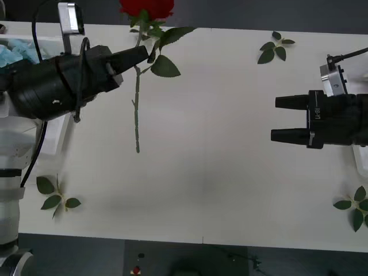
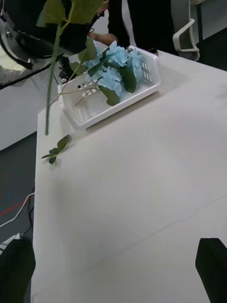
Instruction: Put the red flowers into the right box and the blue flowers into the left box
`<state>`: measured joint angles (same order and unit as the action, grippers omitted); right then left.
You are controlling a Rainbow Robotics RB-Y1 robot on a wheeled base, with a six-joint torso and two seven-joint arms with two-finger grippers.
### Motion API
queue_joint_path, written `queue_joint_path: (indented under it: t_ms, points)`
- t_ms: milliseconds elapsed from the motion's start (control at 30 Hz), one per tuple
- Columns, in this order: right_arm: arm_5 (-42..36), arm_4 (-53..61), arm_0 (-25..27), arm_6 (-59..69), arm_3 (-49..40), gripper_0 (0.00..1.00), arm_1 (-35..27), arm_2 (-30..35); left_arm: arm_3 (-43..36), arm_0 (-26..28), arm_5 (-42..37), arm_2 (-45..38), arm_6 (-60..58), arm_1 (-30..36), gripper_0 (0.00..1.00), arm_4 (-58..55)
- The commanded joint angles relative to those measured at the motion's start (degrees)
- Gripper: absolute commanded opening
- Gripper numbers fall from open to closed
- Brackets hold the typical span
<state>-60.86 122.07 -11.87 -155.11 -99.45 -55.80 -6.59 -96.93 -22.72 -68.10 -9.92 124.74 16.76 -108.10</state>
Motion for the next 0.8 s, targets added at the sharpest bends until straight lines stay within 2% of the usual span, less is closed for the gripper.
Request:
queue_joint_path:
  t_ms: [33,200,367,533,800]
  points:
    - [-1.4,2.7,-0.7,0.1,-0.4,1.0,-3.4,-0.5,2.7,-4.9,2.7,4.6,11.6,-0.2,0.0,-0.4]
    - [0.9,12.9,-0.8,0.1,-0.8,1.0,-7.6,-8.3,6.4,-8.0,8.2,10.1,23.4,-1.6,0.0,-1.7]
    - [8.1,18.3,-0.8,0.1,-4.3,1.0,-8.2,-15.7,7.8,-9.3,10.4,11.5,29.2,-6.0,0.0,-3.8]
    - [15.0,18.5,-0.8,0.1,-7.3,1.0,-6.9,-19.0,9.8,-9.3,9.7,12.0,30.3,-10.5,0.0,-7.0]
    - [18.7,18.3,-0.8,0.1,-5.8,1.0,-0.5,-19.7,13.3,-8.7,9.3,14.2,30.3,-15.2,0.0,-14.4]
